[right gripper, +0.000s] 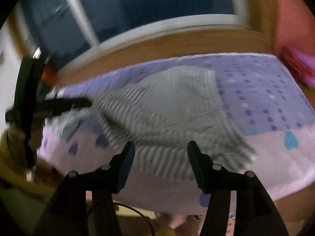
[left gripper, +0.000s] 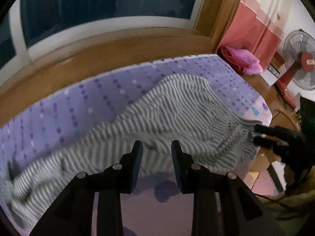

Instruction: Fold clothes

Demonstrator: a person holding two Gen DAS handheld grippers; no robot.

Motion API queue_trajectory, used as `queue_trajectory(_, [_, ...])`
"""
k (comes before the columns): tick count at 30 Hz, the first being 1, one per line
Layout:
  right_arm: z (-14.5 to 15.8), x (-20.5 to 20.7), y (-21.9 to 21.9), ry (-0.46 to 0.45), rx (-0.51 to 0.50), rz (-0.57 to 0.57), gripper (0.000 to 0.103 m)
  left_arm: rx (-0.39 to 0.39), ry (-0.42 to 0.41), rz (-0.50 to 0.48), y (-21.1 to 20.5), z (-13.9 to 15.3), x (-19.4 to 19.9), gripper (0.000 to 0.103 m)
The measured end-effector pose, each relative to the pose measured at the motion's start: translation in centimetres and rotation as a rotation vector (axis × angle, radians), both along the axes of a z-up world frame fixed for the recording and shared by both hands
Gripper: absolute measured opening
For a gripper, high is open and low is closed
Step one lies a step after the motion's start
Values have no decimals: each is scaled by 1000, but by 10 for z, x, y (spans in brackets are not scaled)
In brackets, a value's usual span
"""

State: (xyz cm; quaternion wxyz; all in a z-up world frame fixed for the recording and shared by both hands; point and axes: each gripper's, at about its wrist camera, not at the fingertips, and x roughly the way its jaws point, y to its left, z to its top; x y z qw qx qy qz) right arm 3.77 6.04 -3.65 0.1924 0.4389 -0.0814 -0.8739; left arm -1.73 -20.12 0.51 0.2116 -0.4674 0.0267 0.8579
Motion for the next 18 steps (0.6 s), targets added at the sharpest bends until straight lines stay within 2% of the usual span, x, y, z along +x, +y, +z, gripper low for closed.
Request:
queue_trajectory(2, [5, -6, 11, 5, -12, -72, 56, -7, 27, -47, 2, 6, -15, 35])
queue_trajectory(4, [8, -20, 20, 6, 3, -98, 56, -26, 32, -75, 9, 4, -33, 47])
queue_trajectory(7, [13, -47, 31, 14, 40, -113, 56, -62, -8, -99, 24, -8, -61, 47])
queue_trajectory(12, [6, -110, 25, 5, 64, 4, 56, -178, -75, -98, 50, -43, -97, 47])
queue_trajectory(15, [-10, -145, 11, -22, 95, 86, 56, -207, -121, -67, 55, -63, -108, 47])
queue_trajectory(18, [-30, -175, -3, -51, 133, 156, 56, -201, -173, -28, 59, -78, -111, 47])
